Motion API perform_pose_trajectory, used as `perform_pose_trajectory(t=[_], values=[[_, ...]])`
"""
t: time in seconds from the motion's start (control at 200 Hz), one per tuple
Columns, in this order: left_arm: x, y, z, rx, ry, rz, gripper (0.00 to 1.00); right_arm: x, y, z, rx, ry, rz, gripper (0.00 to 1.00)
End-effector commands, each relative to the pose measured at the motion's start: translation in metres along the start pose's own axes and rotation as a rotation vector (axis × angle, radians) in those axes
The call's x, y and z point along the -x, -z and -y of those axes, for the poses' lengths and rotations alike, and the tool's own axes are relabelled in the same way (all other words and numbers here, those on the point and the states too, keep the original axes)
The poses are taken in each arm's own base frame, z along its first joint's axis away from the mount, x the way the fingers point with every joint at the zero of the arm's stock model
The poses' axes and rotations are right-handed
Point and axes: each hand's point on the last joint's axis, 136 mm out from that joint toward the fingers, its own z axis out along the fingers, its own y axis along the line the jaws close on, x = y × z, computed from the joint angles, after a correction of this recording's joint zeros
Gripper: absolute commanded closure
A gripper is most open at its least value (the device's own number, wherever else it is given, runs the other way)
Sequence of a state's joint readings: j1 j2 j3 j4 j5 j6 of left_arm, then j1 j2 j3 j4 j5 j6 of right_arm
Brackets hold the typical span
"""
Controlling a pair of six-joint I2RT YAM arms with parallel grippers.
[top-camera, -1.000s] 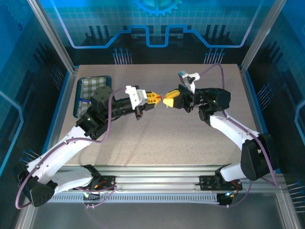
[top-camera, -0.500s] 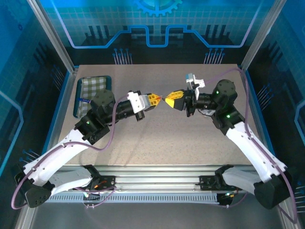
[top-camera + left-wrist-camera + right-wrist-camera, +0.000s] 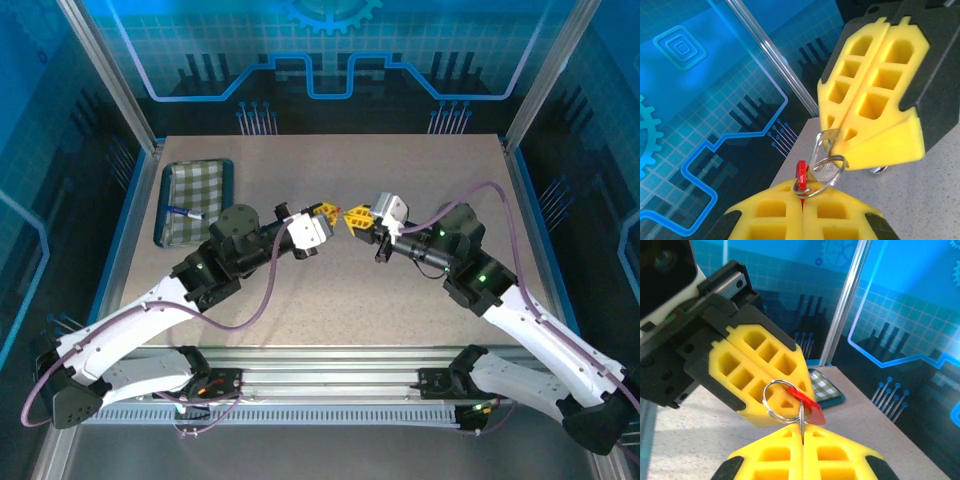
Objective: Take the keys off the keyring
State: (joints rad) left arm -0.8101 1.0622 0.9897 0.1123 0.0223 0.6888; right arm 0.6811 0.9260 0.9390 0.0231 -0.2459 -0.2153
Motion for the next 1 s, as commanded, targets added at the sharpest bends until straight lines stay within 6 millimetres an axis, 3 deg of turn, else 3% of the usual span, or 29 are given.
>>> perform_pose_trajectory(t=[0.0, 0.215, 0.395, 0.596, 0.921, 0.996], values=[[0.014, 0.003, 0.002, 0.001, -0.021, 0.061, 1.00, 0.009, 0.005, 0.021, -0.131, 0.094, 0.025, 1.00], [0.017, 0.003, 0.011, -0.056, 0.011, 0.065, 1.00, 0.010, 0.007, 0.028, -0.134, 0.022, 0.026, 1.00], [0.018, 0.004, 0.014, -0.080, 0.026, 0.065, 0.83, 0.019, 0.014, 0.027, -0.061, -0.071, 0.089, 1.00], [0.024, 0.001, 0.014, -0.081, 0.041, 0.102, 0.83, 0.026, 0.017, 0.016, 0.034, -0.093, 0.110, 1.00], [0.021, -0.007, 0.015, -0.075, 0.123, 0.137, 0.42, 0.032, 0.016, 0.008, 0.111, -0.154, 0.083, 1.00], [0.022, -0.009, 0.017, -0.087, 0.141, 0.153, 0.36, 0.035, 0.016, 0.005, 0.140, -0.177, 0.080, 1.00]])
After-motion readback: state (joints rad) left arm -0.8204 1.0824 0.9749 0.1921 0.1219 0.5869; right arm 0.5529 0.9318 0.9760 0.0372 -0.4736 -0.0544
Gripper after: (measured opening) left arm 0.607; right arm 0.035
